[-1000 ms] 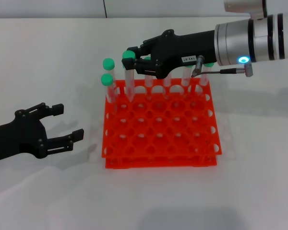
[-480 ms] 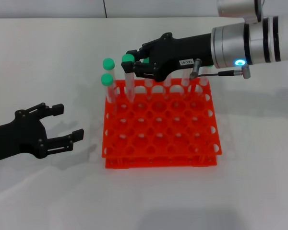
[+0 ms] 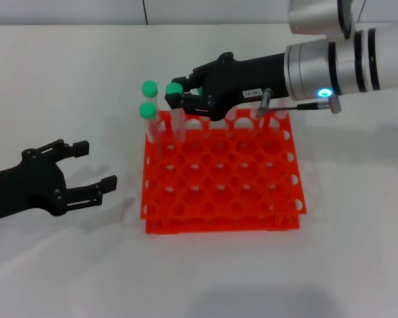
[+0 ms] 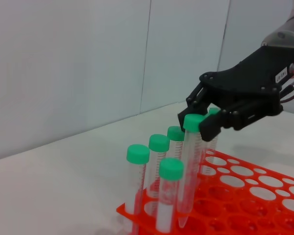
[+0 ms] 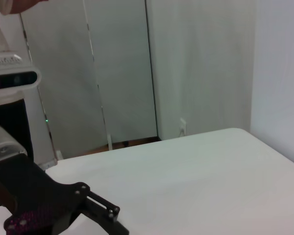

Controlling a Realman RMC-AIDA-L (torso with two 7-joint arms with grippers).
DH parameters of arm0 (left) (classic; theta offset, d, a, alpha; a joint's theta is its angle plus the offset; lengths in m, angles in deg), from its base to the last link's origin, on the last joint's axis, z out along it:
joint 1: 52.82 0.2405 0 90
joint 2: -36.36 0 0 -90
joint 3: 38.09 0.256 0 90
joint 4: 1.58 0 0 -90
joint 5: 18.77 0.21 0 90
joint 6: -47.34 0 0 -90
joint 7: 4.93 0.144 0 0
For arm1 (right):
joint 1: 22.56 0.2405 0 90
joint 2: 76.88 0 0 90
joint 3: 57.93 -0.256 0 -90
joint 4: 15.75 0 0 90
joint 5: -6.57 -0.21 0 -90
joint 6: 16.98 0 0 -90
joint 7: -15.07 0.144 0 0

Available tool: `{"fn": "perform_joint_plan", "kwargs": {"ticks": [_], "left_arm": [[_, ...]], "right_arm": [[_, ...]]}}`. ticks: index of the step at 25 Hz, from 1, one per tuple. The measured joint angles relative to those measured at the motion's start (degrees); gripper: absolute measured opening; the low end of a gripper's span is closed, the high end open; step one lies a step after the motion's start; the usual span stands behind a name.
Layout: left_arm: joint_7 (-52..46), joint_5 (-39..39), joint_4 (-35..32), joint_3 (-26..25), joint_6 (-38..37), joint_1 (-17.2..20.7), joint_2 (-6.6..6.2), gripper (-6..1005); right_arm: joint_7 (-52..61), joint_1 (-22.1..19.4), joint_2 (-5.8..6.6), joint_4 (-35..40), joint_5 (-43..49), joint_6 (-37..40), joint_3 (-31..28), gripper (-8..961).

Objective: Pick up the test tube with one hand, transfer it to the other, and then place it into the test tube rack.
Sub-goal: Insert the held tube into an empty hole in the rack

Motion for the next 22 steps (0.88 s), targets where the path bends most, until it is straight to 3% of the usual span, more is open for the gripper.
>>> {"fn": "perform_joint_plan", "kwargs": {"ticks": [10, 22], "left_arm": [[0.23, 0.00, 0.34, -0.02, 0.10, -0.25, 0.00, 881], [0.36, 0.09, 0.33, -0.09, 0.14, -0.23, 0.00, 881]], "right_arm": [[0.06, 1.16, 0.00, -0.64, -2.10, -3.15, 4.12, 411], [-0.53, 1.54, 0.00, -2.03, -2.59, -3.67, 4.27, 423]]}}
